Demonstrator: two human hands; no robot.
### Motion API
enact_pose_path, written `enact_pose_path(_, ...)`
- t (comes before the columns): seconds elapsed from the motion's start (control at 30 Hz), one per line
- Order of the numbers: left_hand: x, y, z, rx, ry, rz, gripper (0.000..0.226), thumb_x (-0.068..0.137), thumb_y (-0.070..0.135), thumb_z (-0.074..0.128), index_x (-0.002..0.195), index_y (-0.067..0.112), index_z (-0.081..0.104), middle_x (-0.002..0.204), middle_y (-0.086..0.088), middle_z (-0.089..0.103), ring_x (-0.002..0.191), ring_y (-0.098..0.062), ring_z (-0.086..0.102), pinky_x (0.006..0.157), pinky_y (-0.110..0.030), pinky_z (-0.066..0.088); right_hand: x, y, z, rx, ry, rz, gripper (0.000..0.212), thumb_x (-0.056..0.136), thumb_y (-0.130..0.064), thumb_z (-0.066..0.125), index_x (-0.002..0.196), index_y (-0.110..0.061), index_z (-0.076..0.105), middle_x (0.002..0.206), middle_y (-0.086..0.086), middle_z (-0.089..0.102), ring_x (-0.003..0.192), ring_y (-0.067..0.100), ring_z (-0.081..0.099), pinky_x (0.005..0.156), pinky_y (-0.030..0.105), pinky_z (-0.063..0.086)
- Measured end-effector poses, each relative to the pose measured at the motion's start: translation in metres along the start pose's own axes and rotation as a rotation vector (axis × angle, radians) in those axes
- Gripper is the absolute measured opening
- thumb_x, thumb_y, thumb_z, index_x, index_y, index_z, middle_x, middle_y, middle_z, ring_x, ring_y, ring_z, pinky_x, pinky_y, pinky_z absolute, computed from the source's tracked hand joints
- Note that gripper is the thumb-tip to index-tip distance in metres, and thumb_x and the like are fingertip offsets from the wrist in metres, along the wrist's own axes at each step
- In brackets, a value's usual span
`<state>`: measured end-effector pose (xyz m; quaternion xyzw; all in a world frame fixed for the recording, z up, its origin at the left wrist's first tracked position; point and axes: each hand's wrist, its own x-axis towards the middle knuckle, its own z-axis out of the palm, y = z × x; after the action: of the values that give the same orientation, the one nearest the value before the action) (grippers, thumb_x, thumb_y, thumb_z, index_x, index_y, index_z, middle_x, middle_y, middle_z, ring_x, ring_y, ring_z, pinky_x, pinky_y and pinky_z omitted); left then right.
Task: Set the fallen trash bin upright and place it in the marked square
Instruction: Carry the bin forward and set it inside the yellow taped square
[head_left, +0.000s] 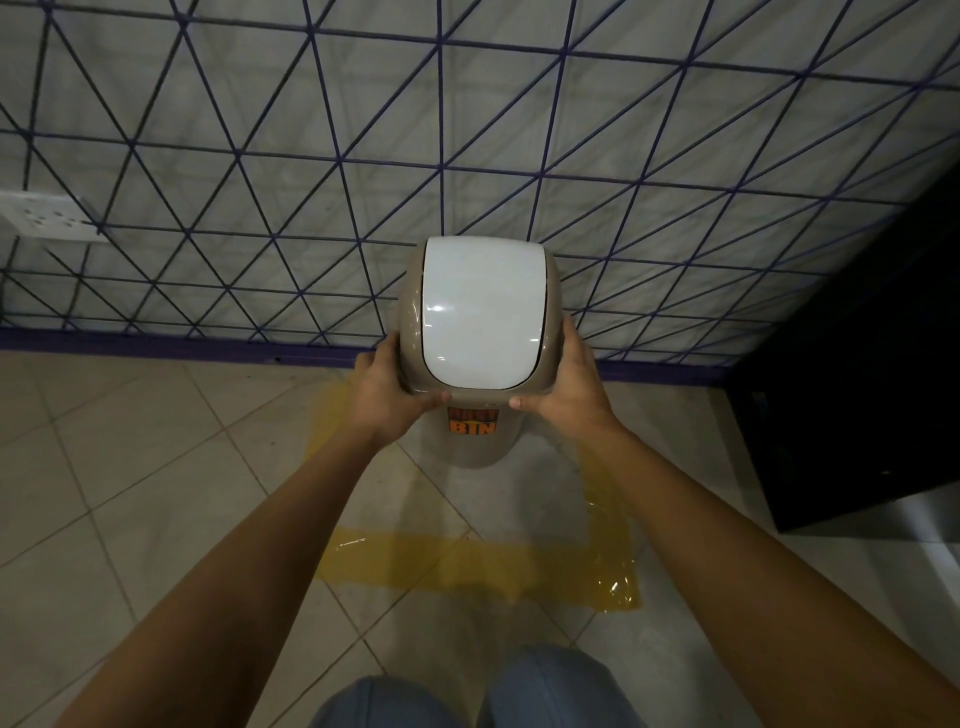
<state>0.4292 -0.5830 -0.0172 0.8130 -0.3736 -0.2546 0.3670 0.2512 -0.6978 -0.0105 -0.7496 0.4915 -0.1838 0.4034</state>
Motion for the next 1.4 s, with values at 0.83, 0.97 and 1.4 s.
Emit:
enact_pose_path(0.83,-0.009,0.010,0.004,0.116,0.079,0.294,0.109,0.068,0.016,0.082,0.151,0.017,0.012,0.155,-0.010,0.023,0.143,-0.027,0.023,0.114,-0.044,0.030,-0.004,-0.013,-0.004,-0.257,0.063,-0.218,0.124,0.060,-0.015,0.087,0.150,-0.018,0.002,0.158,0.009,0.004,0.145,0.027,0.007,0.113,0.046,0.024)
enact_pose_path(0.97,-0.007,0.009,0.005,0.117,0.073,0.270,0.110,0.067,0.016,0.083,0.150,0.018,0.012,0.154,-0.012,0.024,0.142,-0.028,0.026,0.112,-0.041,0.028,-0.004,-0.013,-0.003,-0.260,0.062,-0.212,0.123,0.061,-0.014,0.086,0.150,-0.017,0.002,0.158,0.009,0.003,0.145,0.027,0.008,0.113,0.044,0.024)
enact_pose_path(1.4,-0.018,0.014,-0.002,0.100,0.090,0.272,0.096,0.069,0.016,0.080,0.147,0.018,0.024,0.146,-0.013,0.035,0.135,-0.028,0.035,0.107,-0.038,0.036,-0.014,-0.023,-0.011,-0.249,0.038,-0.187,0.121,0.063,-0.019,0.085,0.151,-0.019,0.001,0.157,0.011,0.006,0.144,0.029,0.009,0.112,0.049,0.025)
